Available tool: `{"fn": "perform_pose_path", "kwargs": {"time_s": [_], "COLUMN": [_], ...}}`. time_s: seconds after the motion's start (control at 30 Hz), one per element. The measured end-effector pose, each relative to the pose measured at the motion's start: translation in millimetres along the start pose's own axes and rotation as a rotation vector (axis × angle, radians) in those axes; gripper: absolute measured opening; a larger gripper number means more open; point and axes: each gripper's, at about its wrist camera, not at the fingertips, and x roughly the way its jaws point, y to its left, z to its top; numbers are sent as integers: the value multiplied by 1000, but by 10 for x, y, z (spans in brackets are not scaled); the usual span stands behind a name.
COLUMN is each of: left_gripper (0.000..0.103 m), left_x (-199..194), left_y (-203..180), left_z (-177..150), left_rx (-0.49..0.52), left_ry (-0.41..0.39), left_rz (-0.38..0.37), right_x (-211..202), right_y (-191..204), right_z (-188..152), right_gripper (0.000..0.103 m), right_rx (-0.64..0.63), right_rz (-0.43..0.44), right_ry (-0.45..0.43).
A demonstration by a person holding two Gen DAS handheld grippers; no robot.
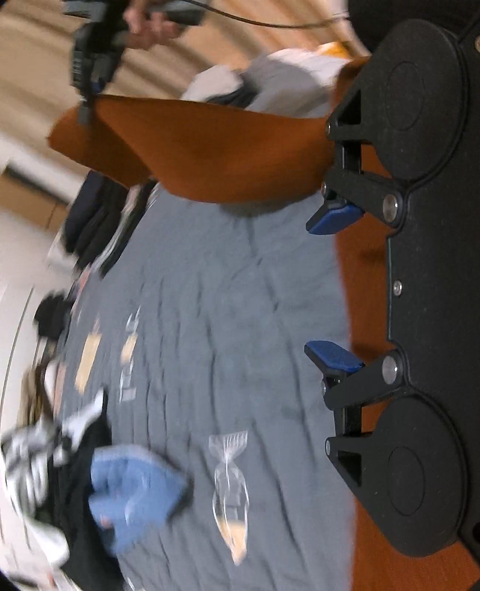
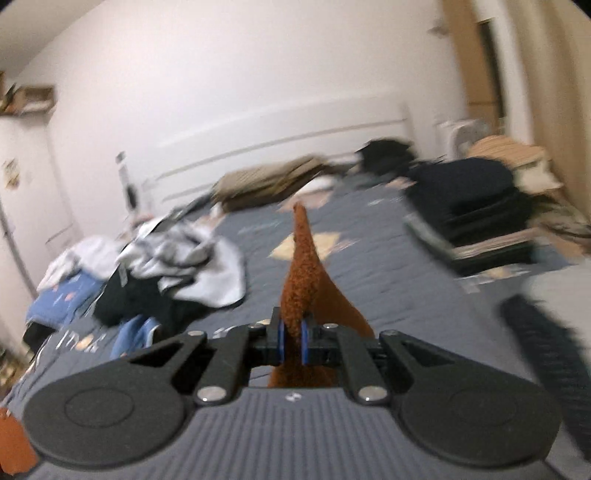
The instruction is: Fold clothes
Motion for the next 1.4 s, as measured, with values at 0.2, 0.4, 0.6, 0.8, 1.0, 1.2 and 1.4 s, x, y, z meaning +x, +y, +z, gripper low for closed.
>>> {"fn": "perform_pose_path", "kwargs": {"time_s": [0.2, 0.4, 0.6, 0.8, 1.0, 1.2, 1.4], "left_gripper": [79, 79, 62, 10, 9, 9, 43], "left_x": [358, 788, 1015, 858, 445, 159, 471], "left_y": [-558, -830, -949, -960, -764, -278, 116], "left_z": [-134, -222, -322, -197, 190, 838, 1117], "left_rx": [219, 322, 414, 385, 313, 191, 59], "left_ry": [71, 154, 175, 138, -42, -185, -113], "left_rz": [-64, -47, 24, 2, 114, 238, 271], "right_x": [-917, -1500, -1771, -1984, -2096, -2052, -1632], "right_y": [-656, -981, -1180, -1363, -1468, -1669, -2012], "right_z": [48, -30, -100, -148, -42, 226, 478], "right_gripper": [8, 8, 8, 8, 8, 8, 8], "right_rx": [95, 153, 187, 220, 225, 222, 178], "right_rz": [-95, -130, -159, -182, -199, -265, -381], "right_ry": [-112, -173, -197, -241, -324, -471, -576]}}
